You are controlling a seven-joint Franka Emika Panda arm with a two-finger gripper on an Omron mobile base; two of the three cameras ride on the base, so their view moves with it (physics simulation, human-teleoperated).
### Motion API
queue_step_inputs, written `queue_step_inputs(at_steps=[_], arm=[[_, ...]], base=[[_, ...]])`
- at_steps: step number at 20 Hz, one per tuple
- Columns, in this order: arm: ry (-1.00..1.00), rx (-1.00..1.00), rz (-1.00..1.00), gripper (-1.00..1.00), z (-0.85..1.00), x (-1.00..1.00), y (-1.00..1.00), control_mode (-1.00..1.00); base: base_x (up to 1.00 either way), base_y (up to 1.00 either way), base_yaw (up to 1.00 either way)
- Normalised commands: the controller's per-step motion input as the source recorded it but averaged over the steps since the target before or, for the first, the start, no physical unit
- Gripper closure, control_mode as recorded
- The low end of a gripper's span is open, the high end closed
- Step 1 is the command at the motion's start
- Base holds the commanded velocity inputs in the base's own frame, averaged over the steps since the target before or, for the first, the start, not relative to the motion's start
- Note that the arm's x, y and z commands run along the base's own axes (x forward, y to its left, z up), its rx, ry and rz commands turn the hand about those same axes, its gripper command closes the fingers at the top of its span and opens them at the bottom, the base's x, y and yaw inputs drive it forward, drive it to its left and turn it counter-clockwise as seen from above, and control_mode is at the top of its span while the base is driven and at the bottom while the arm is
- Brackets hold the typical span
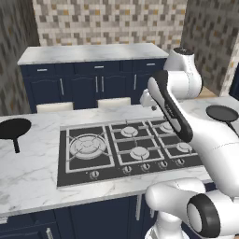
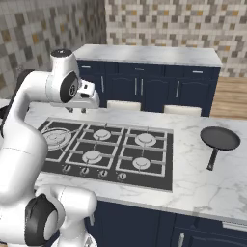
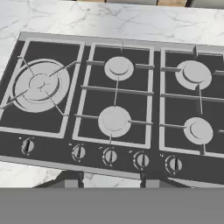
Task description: Place both pans onto different burners. Then place the avocado and the fish on different pans.
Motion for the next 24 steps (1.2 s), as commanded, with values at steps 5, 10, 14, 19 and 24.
queue_step_inputs(at_steps=[5, 10, 14, 19, 24], arm=[[0.00, 0.00, 0.00, -1.00, 0.00, 0.00, -0.23, -1.00], [0.00, 0.00, 0.00, -1.00, -0.02, 0.00, -0.55, -1.00], [0.00, 0.00, 0.00, -1.00, -0.15, 0.00, -0.64, -1.00], [0.00, -0.01, 0.00, -1.00, -0.23, 0.00, -0.67, -1.00], [0.00, -0.01, 0.00, -1.00, -0.21, 0.00, -0.65, -1.00]], base=[[0.00, 0.00, 0.00], [0.00, 0.00, 0.00], [0.00, 0.00, 0.00], [0.00, 0.00, 0.00], [0.00, 0.00, 0.00]])
